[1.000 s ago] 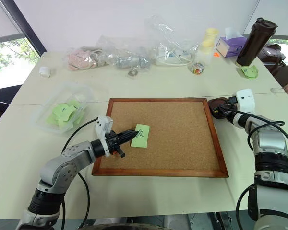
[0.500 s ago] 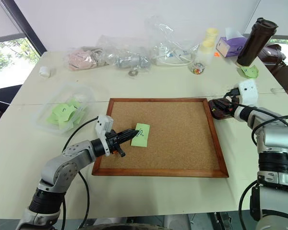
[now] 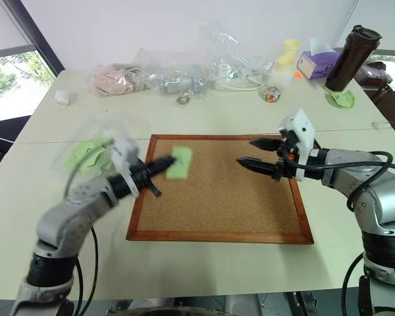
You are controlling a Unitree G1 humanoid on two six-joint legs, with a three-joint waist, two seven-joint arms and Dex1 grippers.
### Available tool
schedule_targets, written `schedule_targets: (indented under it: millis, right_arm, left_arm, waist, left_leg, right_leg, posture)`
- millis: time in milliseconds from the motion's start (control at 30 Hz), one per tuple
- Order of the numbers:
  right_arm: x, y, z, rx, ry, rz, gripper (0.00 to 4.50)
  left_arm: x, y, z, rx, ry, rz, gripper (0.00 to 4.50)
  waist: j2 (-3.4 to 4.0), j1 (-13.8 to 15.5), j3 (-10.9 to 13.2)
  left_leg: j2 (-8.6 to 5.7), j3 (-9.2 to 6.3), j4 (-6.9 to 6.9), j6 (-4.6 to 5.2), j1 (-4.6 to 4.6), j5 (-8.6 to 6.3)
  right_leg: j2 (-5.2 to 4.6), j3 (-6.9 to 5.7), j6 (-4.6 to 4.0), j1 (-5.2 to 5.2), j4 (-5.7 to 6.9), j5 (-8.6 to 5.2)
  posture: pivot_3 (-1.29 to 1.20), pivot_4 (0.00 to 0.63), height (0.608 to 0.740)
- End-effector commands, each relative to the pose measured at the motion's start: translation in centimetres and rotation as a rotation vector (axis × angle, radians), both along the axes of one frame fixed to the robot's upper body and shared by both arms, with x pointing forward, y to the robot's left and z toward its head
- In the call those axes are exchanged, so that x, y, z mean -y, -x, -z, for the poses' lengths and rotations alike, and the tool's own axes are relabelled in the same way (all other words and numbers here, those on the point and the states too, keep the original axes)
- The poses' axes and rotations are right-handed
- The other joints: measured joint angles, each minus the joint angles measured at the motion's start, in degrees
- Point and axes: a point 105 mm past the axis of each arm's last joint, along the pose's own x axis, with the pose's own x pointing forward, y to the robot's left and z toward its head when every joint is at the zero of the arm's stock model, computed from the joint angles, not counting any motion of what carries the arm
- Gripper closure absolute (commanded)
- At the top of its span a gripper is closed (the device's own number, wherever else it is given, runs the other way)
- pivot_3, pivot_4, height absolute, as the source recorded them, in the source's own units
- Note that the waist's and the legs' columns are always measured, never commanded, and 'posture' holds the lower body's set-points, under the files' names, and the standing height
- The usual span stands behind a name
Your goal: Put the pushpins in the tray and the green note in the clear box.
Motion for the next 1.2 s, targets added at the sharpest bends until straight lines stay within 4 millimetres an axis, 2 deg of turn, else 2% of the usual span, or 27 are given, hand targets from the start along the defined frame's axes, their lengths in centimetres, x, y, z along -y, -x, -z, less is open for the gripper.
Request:
schedule_targets:
  millis: [33,133,167,267,367,467,500,600,633,767,933,1033,1133,1200]
  right_arm:
    - [-0.9,0.0,-0.8,0.044,-0.01,-0.033,1.03]
    - [-1.6,-0.5,-0.4,0.046,-0.01,-0.053,1.03]
    - [-1.7,-0.7,-0.3,0.047,-0.006,-0.061,1.03]
    - [-1.8,-1.0,-0.1,0.053,-0.002,-0.058,1.03]
    - [-1.8,-1.2,-0.1,0.062,0.0,-0.056,1.03]
    - [-1.8,-1.2,-0.1,0.069,0.0,-0.049,1.03]
    - [-1.8,-1.2,-0.1,0.069,0.0,-0.047,0.99]
    - [-1.5,-0.9,0.0,0.07,0.008,-0.031,0.98]
    - [-1.4,-0.9,0.0,0.069,0.011,-0.026,0.98]
    - [-0.8,-0.5,0.1,0.067,0.028,-0.01,0.98]
    - [0.4,-0.2,0.2,0.059,0.056,0.023,0.98]
    - [0.8,0.4,0.1,0.052,0.069,0.016,0.98]
    - [0.9,0.9,0.1,0.037,0.085,-0.011,0.98]
    - [0.9,1.3,0.0,0.027,0.093,-0.036,0.98]
  left_arm:
    - [-4.2,-0.5,-2.8,0.053,0.053,-0.184,4.5]
    - [-11.9,-1.1,-4.0,0.054,-0.008,-0.425,4.5]
    - [-13.9,-1.1,-4.0,0.041,-0.025,-0.472,4.5]
    - [-15.7,-1.1,-2.9,0.016,-0.09,-0.493,4.5]
    - [-16.1,-1.4,-1.3,-0.019,-0.144,-0.472,4.5]
    - [-15.8,-1.7,1.0,-0.073,-0.185,-0.423,4.5]
    - [-15.7,-1.7,1.5,-0.083,-0.196,-0.412,4.17]
    - [-15.1,-1.5,3.3,-0.13,-0.208,-0.36,3.01]
    - [-15.1,-1.5,3.4,-0.128,-0.201,-0.355,2.43]
    - [-14.9,-1.2,1.6,-0.08,-0.194,-0.309,0.45]
    - [-12.0,0.3,-1.7,-0.01,-0.216,-0.118,0.45]
    - [-8.4,1.6,-2.9,0.028,-0.268,0.066,0.45]
    - [-5.9,2.7,-2.2,0.021,-0.331,0.216,0.45]
    - [-4.8,3.7,-0.4,-0.027,-0.38,0.304,0.45]
  waist:
    - [0.0,-0.09,0.0]
    - [-0.02,-0.35,0.02]
    - [-0.02,-0.45,0.02]
    - [-0.02,-0.28,0.02]
    - [-0.03,0.49,0.02]
    - [-0.07,1.07,0.04]
    - [-0.07,1.13,0.04]
    - [-0.08,1.11,0.05]
    - [-0.08,1.1,0.05]
    - [-0.08,1.1,0.05]
    - [-0.09,1.18,0.06]
    - [-0.09,1.24,0.06]
    - [-0.08,1.17,0.06]
    - [-0.08,1.17,0.06]
  left_leg:
    - [-0.01,0.01,-0.01,0.0,0.02,0.0]
    - [0.01,0.03,-0.06,-0.01,0.01,0.0]
    - [0.05,0.03,-0.08,-0.01,0.02,0.01]
    - [0.02,0.02,-0.15,-0.01,0.03,0.0]
    - [-0.15,-0.06,-0.08,0.0,0.0,0.0]
    - [-0.19,-0.13,0.0,0.01,-0.02,0.0]
    - [-0.19,-0.13,-0.01,0.01,-0.02,0.0]
    - [-0.12,-0.12,-0.04,0.0,-0.02,0.0]
    - [-0.12,-0.12,-0.06,0.0,-0.02,0.0]
    - [-0.08,-0.11,-0.05,0.0,-0.02,0.0]
    - [-0.07,-0.12,-0.06,0.01,-0.05,-0.01]
    - [-0.07,-0.12,-0.06,0.0,-0.04,-0.01]
    - [-0.07,-0.09,-0.06,0.01,-0.03,-0.01]
    - [-0.05,-0.08,-0.07,0.01,-0.02,-0.01]
  right_leg:
    - [0.0,-0.01,0.0,0.0,0.0,0.0]
    - [0.02,-0.01,0.0,-0.1,0.07,0.0]
    - [0.05,-0.01,0.0,-0.13,0.09,0.0]
    - [0.04,-0.01,0.0,-0.15,0.07,0.0]
    - [-0.04,-0.04,0.0,-0.05,0.0,0.0]
    - [-0.04,-0.04,0.0,0.0,-0.04,0.0]
    - [-0.04,-0.04,0.0,-0.01,-0.03,0.0]
    - [-0.03,-0.04,0.0,-0.03,-0.02,0.0]
    - [-0.04,-0.04,0.0,-0.05,-0.02,0.0]
    - [-0.03,-0.03,0.0,-0.06,-0.01,0.0]
    - [-0.04,-0.02,0.0,-0.07,-0.02,0.0]
    - [-0.04,-0.02,0.0,-0.05,-0.02,0.0]
    - [-0.04,0.01,0.0,-0.04,-0.03,0.0]
    - [-0.03,0.0,0.0,-0.04,-0.02,0.0]
  posture:
    - [0.0,0.15,0.74]
    - [0.0,0.15,0.74]
    - [0.0,0.15,0.74]
    - [0.0,0.15,0.74]
    - [0.0,0.15,0.74]
    - [0.0,0.15,0.74]
    - [0.0,0.15,0.74]
    - [0.0,0.15,0.74]
    - [0.0,0.15,0.74]
    - [0.0,0.15,0.74]
    - [0.0,0.15,0.74]
    - [0.0,0.15,0.74]
    - [0.0,0.15,0.74]
    - [0.0,0.15,0.74]
